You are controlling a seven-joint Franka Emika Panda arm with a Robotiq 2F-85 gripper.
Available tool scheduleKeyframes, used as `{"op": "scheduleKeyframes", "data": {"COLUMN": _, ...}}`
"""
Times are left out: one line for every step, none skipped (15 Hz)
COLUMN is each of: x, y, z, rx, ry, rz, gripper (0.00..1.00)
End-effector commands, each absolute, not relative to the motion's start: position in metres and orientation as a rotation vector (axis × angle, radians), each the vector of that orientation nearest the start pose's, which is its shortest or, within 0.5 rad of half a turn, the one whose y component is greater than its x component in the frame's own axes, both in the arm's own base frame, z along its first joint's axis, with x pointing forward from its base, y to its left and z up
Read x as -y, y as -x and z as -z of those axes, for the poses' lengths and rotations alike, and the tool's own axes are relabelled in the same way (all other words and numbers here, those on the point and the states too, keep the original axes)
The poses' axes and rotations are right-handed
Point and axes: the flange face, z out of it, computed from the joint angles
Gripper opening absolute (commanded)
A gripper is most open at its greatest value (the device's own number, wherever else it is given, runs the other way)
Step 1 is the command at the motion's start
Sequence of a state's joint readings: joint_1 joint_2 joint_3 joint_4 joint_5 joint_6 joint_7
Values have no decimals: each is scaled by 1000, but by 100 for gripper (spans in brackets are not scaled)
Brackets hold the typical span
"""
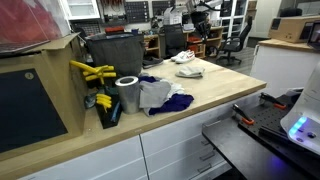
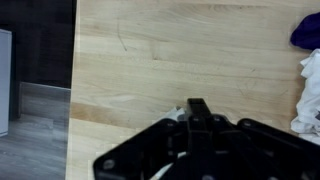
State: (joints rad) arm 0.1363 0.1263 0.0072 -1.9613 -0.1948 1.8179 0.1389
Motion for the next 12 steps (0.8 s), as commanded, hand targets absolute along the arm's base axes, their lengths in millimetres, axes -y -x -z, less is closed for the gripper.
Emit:
{"op": "scheduleKeyframes", "data": {"x": -66, "y": -507, "z": -413, "rx": 209, "ry": 3319, "rz": -328, "gripper": 28}}
{"op": "scheduleKeyframes", "data": {"x": -68, "y": -496, "z": -418, "rx": 214, "ry": 3316, "rz": -308, "gripper": 31}}
{"op": "scheduleKeyframes", "data": {"x": -69, "y": -480, "z": -424, "rx": 213, "ry": 3315, "rz": -282, "gripper": 37}}
{"op": "scheduleKeyframes", "data": {"x": -68, "y": -465, "z": -429, "rx": 213, "ry": 3313, "rz": -268, "gripper": 46}}
{"op": "scheduleKeyframes", "data": {"x": -69, "y": -451, "z": -434, "rx": 208, "ry": 3315, "rz": -242, "gripper": 52}}
{"op": "scheduleKeyframes", "data": {"x": -68, "y": -436, "z": -439, "rx": 199, "ry": 3314, "rz": -231, "gripper": 61}}
{"op": "scheduleKeyframes", "data": {"x": -66, "y": -421, "z": -444, "rx": 196, "ry": 3311, "rz": -233, "gripper": 67}}
{"op": "scheduleKeyframes", "data": {"x": -66, "y": -408, "z": -451, "rx": 186, "ry": 3314, "rz": -204, "gripper": 74}}
{"op": "scheduleKeyframes", "data": {"x": -64, "y": -397, "z": -458, "rx": 176, "ry": 3317, "rz": -168, "gripper": 83}}
{"op": "scheduleKeyframes", "data": {"x": -62, "y": -390, "z": -464, "rx": 172, "ry": 3318, "rz": -145, "gripper": 89}}
{"op": "scheduleKeyframes", "data": {"x": -62, "y": -383, "z": -472, "rx": 166, "ry": 3323, "rz": -116, "gripper": 98}}
{"op": "scheduleKeyframes", "data": {"x": -61, "y": -380, "z": -478, "rx": 158, "ry": 3325, "rz": -95, "gripper": 100}}
